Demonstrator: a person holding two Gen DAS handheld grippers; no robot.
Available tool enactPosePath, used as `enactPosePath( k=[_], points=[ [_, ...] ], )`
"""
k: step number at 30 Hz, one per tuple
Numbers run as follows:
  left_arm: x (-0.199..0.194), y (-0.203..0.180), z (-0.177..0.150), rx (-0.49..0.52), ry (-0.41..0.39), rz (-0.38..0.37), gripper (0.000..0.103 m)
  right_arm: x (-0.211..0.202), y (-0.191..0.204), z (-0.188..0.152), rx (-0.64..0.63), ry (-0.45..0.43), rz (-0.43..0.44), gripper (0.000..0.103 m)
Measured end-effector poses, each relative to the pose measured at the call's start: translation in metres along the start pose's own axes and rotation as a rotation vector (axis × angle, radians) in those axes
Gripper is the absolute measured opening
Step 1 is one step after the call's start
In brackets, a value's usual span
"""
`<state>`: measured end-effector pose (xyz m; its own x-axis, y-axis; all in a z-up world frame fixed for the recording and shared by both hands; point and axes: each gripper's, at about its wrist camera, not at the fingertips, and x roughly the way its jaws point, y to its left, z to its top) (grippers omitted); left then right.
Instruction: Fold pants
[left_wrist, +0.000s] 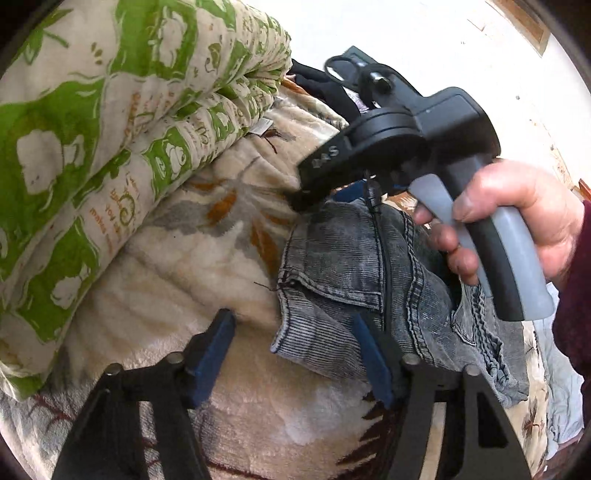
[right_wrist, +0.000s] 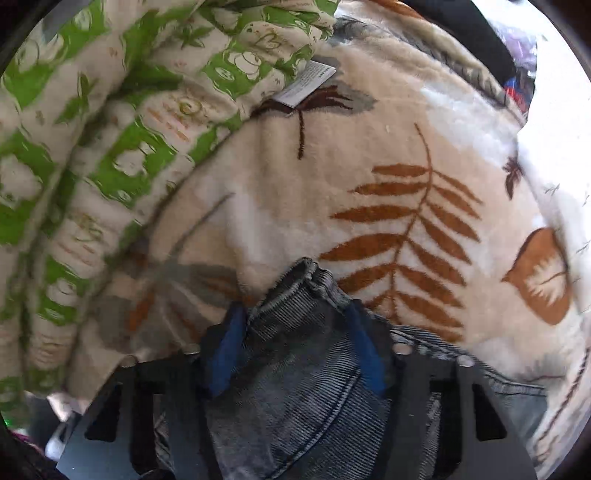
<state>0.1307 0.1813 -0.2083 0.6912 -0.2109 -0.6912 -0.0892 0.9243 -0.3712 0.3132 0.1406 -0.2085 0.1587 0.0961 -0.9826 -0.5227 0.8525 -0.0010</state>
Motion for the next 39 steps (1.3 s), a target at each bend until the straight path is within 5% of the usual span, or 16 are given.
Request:
enactPosePath(
  k=[4, 6, 17, 27, 39],
  points=[
    [-0.002, 0.009, 0.005, -0.030, -0.007, -0.019, 0.042, -0.011, -0.020, -0.004, 0.078, -0.008, 0.031, 0.020],
    [-0.003, 0.011, 0.006, -0.041, -0.004, -0.025, 0.042, -0.018, -0.023, -0.010, 0.087, -0.016, 0.040, 0.017],
    [-0.014, 0.010, 0.004, -0.040, -0.018, -0.044, 0.042, -0.069, -0.054, -0.040, 0.186, -0.138, 0.174, 0.016],
    [-0.026, -0.007, 0.004, 0.014, -0.057, -0.121, 0.025, -0.115, -0.061, -0.062, 0.212, -0.266, 0.247, 0.016],
    [-0.064, -0.057, -0.003, 0.146, -0.111, -0.319, 0.021, -0.165, -0.095, -0.123, 0.281, -0.409, 0.275, 0.014]
  ],
)
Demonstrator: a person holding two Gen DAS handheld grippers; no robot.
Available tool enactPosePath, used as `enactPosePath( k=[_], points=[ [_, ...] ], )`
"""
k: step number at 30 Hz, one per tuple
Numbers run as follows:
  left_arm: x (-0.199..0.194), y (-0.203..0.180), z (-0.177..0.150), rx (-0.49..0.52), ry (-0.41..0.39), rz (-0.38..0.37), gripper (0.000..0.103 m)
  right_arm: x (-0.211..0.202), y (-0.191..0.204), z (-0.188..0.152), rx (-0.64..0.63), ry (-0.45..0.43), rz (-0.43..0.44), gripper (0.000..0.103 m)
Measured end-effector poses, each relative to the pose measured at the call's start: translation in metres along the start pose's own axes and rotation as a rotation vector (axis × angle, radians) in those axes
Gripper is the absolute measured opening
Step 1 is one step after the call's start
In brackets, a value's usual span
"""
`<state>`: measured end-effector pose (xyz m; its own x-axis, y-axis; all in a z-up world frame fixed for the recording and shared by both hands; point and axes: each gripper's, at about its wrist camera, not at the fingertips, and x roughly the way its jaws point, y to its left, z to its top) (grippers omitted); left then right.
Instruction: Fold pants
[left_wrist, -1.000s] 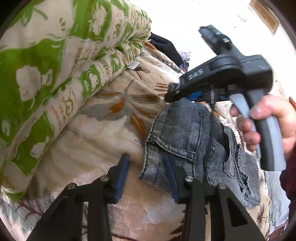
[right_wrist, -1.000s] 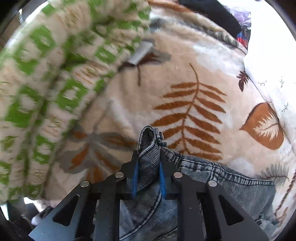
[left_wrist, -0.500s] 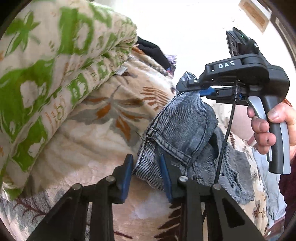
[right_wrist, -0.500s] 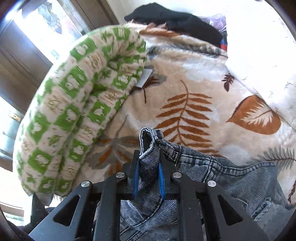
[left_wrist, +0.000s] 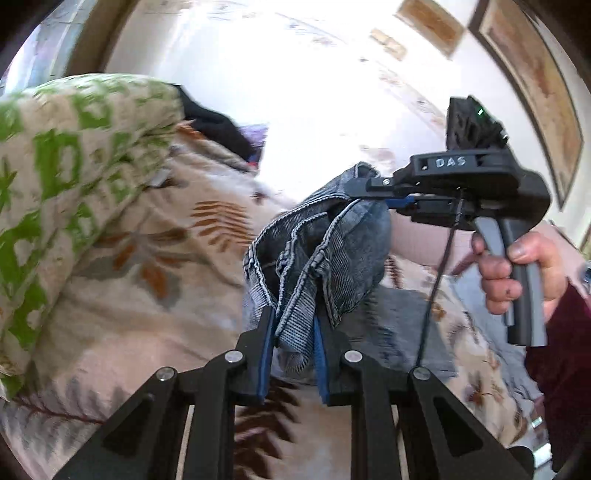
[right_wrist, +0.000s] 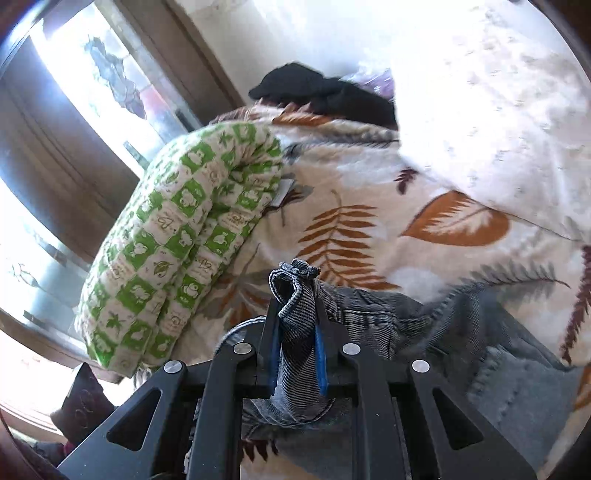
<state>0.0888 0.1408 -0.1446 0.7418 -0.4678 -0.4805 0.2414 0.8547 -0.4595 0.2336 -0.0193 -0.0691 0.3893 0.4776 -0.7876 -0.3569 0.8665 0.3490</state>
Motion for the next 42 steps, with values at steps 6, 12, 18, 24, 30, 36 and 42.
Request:
enactPosePath(
  k=[6, 12, 18, 24, 30, 36, 42],
  points=[
    [0.011, -0.055, -0.003, 0.097, 0.033, -0.067, 0.021, -0.052, -0.033, -0.022, 0.055, -0.074, -0.013, 0.014],
    [0.036, -0.123, -0.003, 0.190, 0.091, -0.165, 0.021, -0.095, -0.086, -0.043, 0.130, -0.126, -0.048, 0.014],
    [0.077, -0.184, -0.020, 0.280, 0.186, -0.221, 0.018, -0.128, -0.156, -0.070, 0.230, -0.172, -0.083, 0.014],
    [0.108, -0.228, -0.057, 0.399, 0.296, -0.241, 0.012, -0.161, -0.240, -0.110, 0.420, -0.265, -0.034, 0.013],
    [0.063, -0.214, -0.059, 0.455, 0.239, -0.237, 0.012, -0.130, -0.261, -0.143, 0.568, -0.150, 0.165, 0.039],
    [0.002, -0.176, -0.026, 0.505, 0.037, -0.106, 0.021, -0.124, -0.248, -0.148, 0.653, -0.179, 0.249, 0.071],
    [0.041, -0.107, 0.003, 0.393, 0.110, 0.053, 0.025, -0.104, -0.238, -0.152, 0.708, -0.170, 0.167, 0.078]
  ],
)
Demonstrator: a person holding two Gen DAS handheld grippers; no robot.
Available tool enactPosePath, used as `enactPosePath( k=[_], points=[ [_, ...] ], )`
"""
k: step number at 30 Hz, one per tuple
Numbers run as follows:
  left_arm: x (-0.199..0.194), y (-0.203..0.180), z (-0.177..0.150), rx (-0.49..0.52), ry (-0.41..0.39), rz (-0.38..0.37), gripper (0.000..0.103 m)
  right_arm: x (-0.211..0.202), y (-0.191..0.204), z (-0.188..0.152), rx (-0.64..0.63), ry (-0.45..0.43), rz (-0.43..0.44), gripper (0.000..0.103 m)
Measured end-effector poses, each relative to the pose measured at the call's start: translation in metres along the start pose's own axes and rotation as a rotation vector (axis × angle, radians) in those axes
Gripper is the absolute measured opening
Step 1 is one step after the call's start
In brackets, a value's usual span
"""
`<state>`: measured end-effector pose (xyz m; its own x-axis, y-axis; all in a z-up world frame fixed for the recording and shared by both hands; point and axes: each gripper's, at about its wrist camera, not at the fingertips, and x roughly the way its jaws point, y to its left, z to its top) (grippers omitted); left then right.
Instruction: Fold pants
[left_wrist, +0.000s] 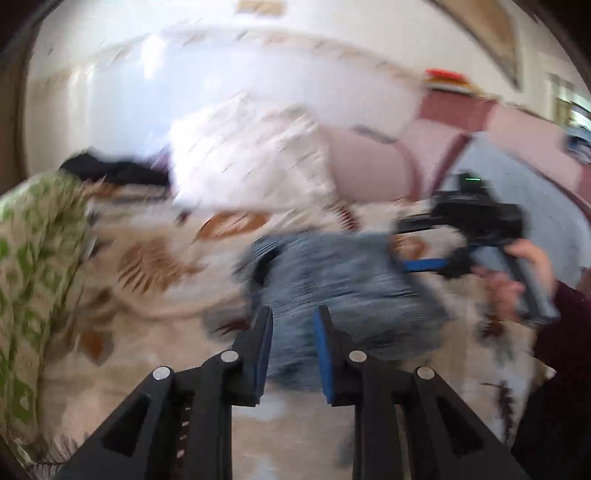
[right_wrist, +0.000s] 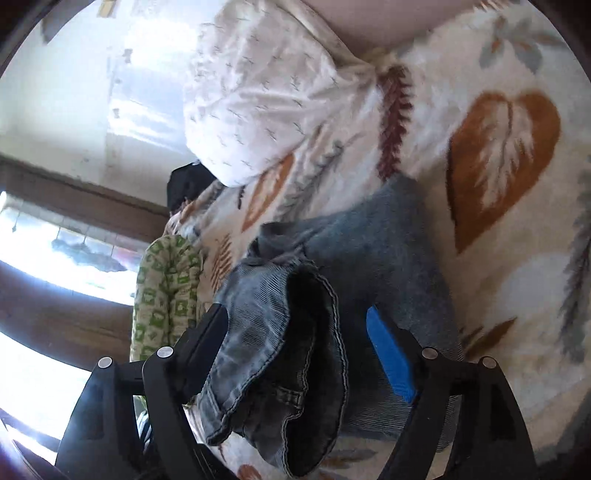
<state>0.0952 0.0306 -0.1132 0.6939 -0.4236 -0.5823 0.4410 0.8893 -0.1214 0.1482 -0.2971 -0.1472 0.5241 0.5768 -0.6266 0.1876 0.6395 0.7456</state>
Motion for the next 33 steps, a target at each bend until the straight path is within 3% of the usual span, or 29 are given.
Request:
enactPosePath(
  k=[3, 5, 7, 9, 12, 13, 18, 23, 25, 27, 30, 33],
  points=[
    [0.033, 0.020, -0.005, -0.039, 0.066, 0.016, 0.025, 0.020, -0.009, -0.006, 0.060, 0.026, -0.001, 0.079],
    [0.050, 0.023, -0.007, -0.070, 0.109, -0.049, 0.025, 0.033, -0.013, -0.011, 0.108, 0.061, 0.053, 0.079],
    [0.050, 0.014, -0.009, -0.054, 0.095, -0.081, 0.025, 0.043, -0.012, -0.016, 0.140, 0.093, 0.132, 0.079],
    [0.045, -0.002, -0.012, 0.013, 0.073, -0.086, 0.025, 0.047, -0.002, -0.022, 0.120, 0.084, 0.128, 0.075],
    [0.048, -0.017, -0.014, 0.077, 0.080, -0.079, 0.025, 0.046, 0.028, -0.025, -0.046, 0.072, 0.019, 0.024],
    [0.049, -0.020, -0.014, 0.082, 0.084, -0.085, 0.025, 0.043, 0.032, -0.025, -0.061, 0.061, -0.006, 0.016],
    [0.061, -0.047, -0.007, 0.118, 0.099, -0.122, 0.025, 0.016, 0.042, -0.011, -0.117, -0.054, -0.033, 0.010],
    [0.084, -0.084, 0.002, 0.163, 0.127, -0.172, 0.025, -0.009, 0.034, 0.013, -0.154, -0.156, -0.134, 0.010],
    [0.097, -0.085, 0.004, 0.134, 0.144, -0.196, 0.025, -0.006, 0.020, 0.022, -0.133, -0.154, -0.160, 0.010],
    [0.111, -0.085, 0.006, 0.112, 0.163, -0.198, 0.025, -0.002, 0.005, 0.028, -0.138, -0.161, -0.245, 0.010],
    [0.117, -0.084, 0.007, 0.105, 0.181, -0.189, 0.026, 0.005, -0.021, 0.034, -0.083, -0.119, -0.232, 0.012],
    [0.097, -0.075, 0.011, 0.070, 0.159, -0.173, 0.026, -0.007, -0.005, 0.027, -0.151, -0.161, -0.241, 0.013]
  ],
)
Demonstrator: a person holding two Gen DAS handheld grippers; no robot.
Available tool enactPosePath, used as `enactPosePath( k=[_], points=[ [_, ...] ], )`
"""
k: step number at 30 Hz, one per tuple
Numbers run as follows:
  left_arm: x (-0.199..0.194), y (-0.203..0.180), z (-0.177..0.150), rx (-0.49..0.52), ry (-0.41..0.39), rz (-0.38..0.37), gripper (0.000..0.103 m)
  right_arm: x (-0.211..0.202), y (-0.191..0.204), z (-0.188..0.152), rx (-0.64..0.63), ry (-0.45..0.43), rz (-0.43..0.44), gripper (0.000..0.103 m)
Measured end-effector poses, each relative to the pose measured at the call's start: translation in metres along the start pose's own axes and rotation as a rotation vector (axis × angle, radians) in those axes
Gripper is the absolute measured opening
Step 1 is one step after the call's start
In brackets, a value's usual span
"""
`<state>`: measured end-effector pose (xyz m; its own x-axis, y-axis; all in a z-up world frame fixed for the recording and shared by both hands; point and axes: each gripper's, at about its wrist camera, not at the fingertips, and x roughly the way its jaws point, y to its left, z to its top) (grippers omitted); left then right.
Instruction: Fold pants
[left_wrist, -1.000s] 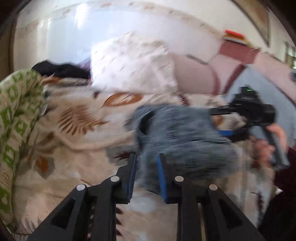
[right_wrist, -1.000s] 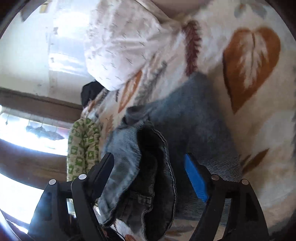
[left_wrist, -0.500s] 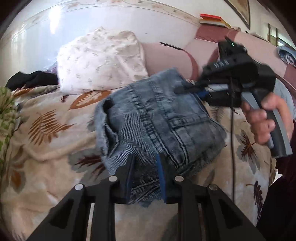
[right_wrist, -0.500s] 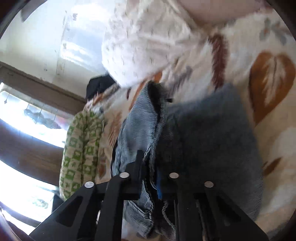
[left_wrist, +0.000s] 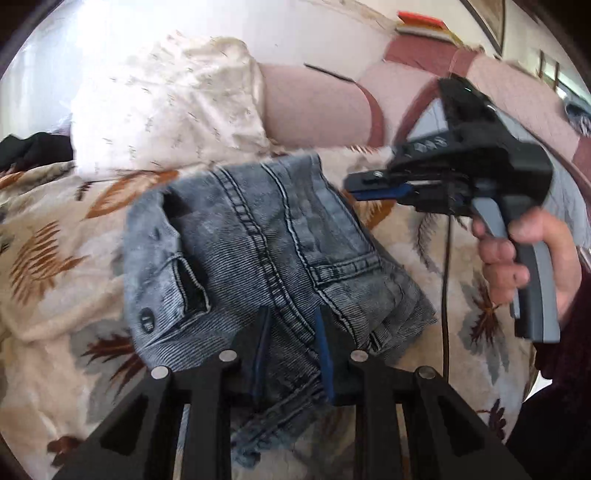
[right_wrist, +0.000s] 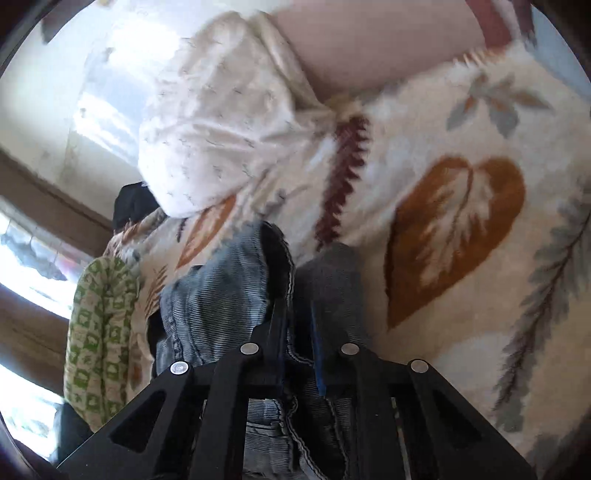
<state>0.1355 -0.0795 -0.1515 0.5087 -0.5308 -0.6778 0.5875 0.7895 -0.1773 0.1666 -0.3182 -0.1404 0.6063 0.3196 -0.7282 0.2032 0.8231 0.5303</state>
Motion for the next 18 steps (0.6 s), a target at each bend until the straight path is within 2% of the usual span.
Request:
enactPosePath(
  k=[2, 3, 4, 5, 7, 10, 12, 14, 18],
  points=[
    [-0.026, 0.003, -0.001, -0.016, -0.046, 0.029, 0.040, -0.015, 0.019, -0.009, -0.070, -0.021, 0.009, 0.017],
    [-0.037, 0.004, -0.002, -0.016, -0.063, 0.064, 0.069, -0.022, 0.032, -0.016, -0.124, -0.041, 0.007, 0.028],
    [-0.049, 0.008, -0.003, -0.022, -0.084, 0.122, 0.091, -0.029, 0.044, -0.024, -0.177, -0.056, 0.006, 0.037],
    [-0.064, 0.014, -0.005, -0.037, -0.123, 0.163, 0.094, -0.034, 0.056, -0.033, -0.227, -0.065, 0.002, 0.039],
    [-0.085, 0.026, -0.008, -0.047, -0.174, 0.175, 0.095, -0.040, 0.074, -0.050, -0.283, -0.082, 0.002, 0.045],
    [-0.081, 0.044, -0.005, -0.023, -0.118, 0.297, 0.095, -0.037, 0.087, -0.070, -0.316, -0.094, -0.005, 0.046],
    [-0.067, 0.058, -0.005, -0.038, -0.080, 0.330, 0.095, -0.025, 0.097, -0.082, -0.360, -0.087, -0.055, 0.046],
    [-0.050, 0.067, -0.008, -0.065, -0.021, 0.305, 0.094, -0.012, 0.101, -0.092, -0.381, -0.062, -0.066, 0.046],
    [-0.021, 0.058, -0.015, 0.005, 0.041, 0.300, 0.086, 0.016, 0.093, -0.107, -0.400, -0.001, -0.148, 0.046]
  ],
)
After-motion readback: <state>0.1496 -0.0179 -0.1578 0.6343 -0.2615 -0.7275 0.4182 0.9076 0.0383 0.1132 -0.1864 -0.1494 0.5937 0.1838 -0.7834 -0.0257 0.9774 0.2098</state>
